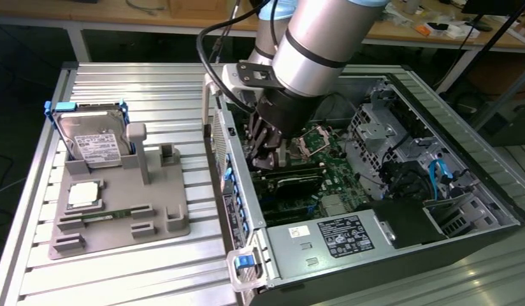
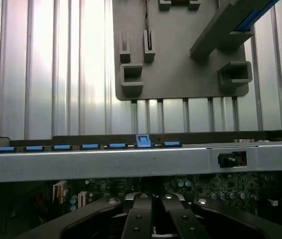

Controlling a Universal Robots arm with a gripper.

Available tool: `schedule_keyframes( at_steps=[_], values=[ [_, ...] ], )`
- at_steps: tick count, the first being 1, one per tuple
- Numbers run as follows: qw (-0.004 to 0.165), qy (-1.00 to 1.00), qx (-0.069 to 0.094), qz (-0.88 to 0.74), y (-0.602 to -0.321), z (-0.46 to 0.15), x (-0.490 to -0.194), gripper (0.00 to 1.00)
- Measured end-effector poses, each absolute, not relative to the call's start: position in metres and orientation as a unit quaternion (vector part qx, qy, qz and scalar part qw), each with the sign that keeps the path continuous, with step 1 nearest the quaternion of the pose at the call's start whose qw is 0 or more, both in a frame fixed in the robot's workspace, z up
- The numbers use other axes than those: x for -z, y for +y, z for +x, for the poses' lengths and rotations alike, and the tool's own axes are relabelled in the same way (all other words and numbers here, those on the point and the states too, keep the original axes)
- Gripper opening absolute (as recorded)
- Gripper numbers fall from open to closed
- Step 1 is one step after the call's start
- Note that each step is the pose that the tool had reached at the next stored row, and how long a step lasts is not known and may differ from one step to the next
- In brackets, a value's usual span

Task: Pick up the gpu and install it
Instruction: 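Press down on the gpu until it lock into place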

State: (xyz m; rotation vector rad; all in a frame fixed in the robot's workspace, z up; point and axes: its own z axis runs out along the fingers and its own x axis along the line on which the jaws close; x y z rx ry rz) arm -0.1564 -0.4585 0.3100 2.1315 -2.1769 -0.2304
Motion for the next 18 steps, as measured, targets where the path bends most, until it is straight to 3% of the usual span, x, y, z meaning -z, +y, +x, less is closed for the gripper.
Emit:
schedule_keyframes(
  at_steps=[11, 18],
  values=[
    [0.018, -0.713, 0.050, 0.699, -0.454, -0.156, -0.309, 0.11],
    [0.015, -0.713, 0.047, 0.699, -0.454, -0.134, -0.308, 0.11]
  ],
)
